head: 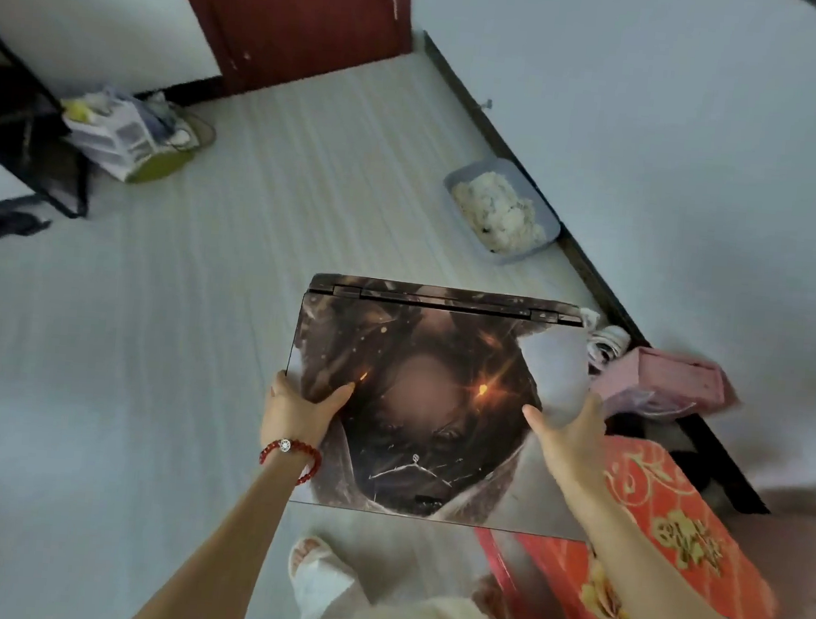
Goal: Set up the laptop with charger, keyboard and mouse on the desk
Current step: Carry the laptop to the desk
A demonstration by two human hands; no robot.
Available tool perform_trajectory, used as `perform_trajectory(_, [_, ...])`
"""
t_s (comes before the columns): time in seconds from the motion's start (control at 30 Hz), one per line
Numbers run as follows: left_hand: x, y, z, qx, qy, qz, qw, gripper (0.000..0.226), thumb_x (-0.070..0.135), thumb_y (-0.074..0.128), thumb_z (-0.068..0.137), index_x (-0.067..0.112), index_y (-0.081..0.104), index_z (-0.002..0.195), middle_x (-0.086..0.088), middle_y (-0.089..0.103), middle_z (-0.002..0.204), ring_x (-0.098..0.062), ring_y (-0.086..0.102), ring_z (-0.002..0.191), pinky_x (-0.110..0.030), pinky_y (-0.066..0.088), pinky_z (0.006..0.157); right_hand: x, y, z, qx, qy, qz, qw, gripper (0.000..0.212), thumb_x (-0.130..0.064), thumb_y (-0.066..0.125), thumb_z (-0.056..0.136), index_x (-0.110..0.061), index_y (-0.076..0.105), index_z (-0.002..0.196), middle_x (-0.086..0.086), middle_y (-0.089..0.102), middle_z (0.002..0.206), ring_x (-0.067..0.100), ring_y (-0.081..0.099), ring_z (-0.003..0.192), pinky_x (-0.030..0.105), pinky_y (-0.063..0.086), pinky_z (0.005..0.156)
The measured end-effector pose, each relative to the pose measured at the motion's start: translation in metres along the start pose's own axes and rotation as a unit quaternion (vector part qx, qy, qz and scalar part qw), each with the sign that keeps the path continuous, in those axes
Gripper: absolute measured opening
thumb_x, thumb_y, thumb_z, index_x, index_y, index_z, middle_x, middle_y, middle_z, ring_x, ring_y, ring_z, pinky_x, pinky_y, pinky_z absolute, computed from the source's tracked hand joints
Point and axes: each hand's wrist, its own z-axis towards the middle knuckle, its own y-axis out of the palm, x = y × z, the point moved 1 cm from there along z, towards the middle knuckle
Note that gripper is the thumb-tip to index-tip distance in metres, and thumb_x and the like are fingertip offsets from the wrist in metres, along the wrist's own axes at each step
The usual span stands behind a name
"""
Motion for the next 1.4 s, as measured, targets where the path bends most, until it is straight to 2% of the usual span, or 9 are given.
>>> perform_trajectory(0.13, [-0.032,-0.098,0.038,0.045,-0.029,-0.021,0.998,0.078,0.055,0.075,0.061,0.005,0.042,0.111,-0.015,0.056,0.111,-0.036,0.057,0.093,-0.049,0.054,0.080,-0.091,0.079,-0.026,-0.042,-0.047,-0.041,0.997,0.081,-0.028,0.074,0.074,-0.005,0.027,0.135,0.024,0.043,0.137,0.039,0.042,0.126,0.054,0.037,0.103])
perform_trajectory(0.3, [-0.099,-0.237,0.092,0.123,-0.101,-0.058,0.986,0.076,0.058,0.075,0.059,0.007,0.043,0.105,-0.015,0.058,0.104,-0.035,0.057,0.092,-0.050,0.052,0.082,-0.201,0.213,-0.082,-0.123,-0.101,-0.096,0.983,0.081,-0.032,0.073,0.075,-0.007,0.026,0.137,0.022,0.039,0.138,0.040,0.043,0.124,0.055,0.039,0.101])
perform_trajectory(0.43, [-0.148,-0.320,0.128,0.174,-0.163,-0.072,0.968,0.074,0.061,0.074,0.058,0.008,0.044,0.100,-0.013,0.059,0.100,-0.033,0.057,0.088,-0.048,0.051,0.080,-0.270,0.310,-0.116,-0.182,-0.134,-0.151,0.962,0.086,-0.036,0.070,0.077,-0.009,0.019,0.141,0.023,0.034,0.142,0.041,0.039,0.127,0.055,0.036,0.103])
perform_trajectory(0.6, [-0.196,-0.395,0.181,0.213,-0.233,-0.096,0.944,0.074,0.067,0.070,0.057,0.010,0.043,0.097,-0.011,0.058,0.094,-0.031,0.057,0.086,-0.050,0.049,0.085,-0.351,0.427,-0.141,-0.252,-0.179,-0.199,0.930,0.091,-0.036,0.069,0.078,-0.007,0.013,0.143,0.025,0.030,0.144,0.041,0.034,0.131,0.051,0.033,0.106])
perform_trajectory(0.7, [-0.217,-0.437,0.225,0.243,-0.270,-0.110,0.925,0.073,0.066,0.069,0.058,0.010,0.043,0.096,-0.008,0.057,0.090,-0.029,0.054,0.082,-0.045,0.047,0.081,-0.400,0.503,-0.148,-0.280,-0.200,-0.226,0.911,0.089,-0.036,0.071,0.077,-0.006,0.016,0.142,0.024,0.033,0.143,0.041,0.036,0.130,0.049,0.034,0.106])
perform_trajectory(0.93, [-0.238,-0.536,0.342,0.289,-0.324,-0.167,0.885,0.067,0.059,0.074,0.059,0.011,0.038,0.087,-0.009,0.054,0.088,-0.030,0.054,0.082,-0.048,0.049,0.085,-0.529,0.672,-0.152,-0.342,-0.238,-0.267,0.869,0.088,-0.034,0.070,0.078,-0.004,0.017,0.141,0.025,0.032,0.144,0.042,0.036,0.129,0.051,0.034,0.107])
perform_trajectory(1.2, [-0.264,-0.670,0.472,0.332,-0.370,-0.200,0.844,0.085,0.065,0.072,0.054,0.006,0.044,0.108,-0.015,0.059,0.109,-0.036,0.056,0.097,-0.048,0.047,0.090,-0.678,0.855,-0.191,-0.374,-0.293,-0.288,0.831,0.087,-0.034,0.073,0.075,-0.005,0.020,0.138,0.024,0.036,0.141,0.041,0.038,0.127,0.049,0.036,0.103])
perform_trajectory(1.4, [-0.315,-0.785,0.605,0.360,-0.350,-0.202,0.841,0.091,0.066,0.071,0.056,0.006,0.039,0.117,-0.015,0.056,0.119,-0.036,0.055,0.105,-0.049,0.046,0.092,-0.775,1.010,-0.226,-0.368,-0.342,-0.258,0.825,0.086,-0.035,0.074,0.072,-0.004,0.025,0.136,0.022,0.041,0.137,0.039,0.045,0.122,0.048,0.040,0.099])
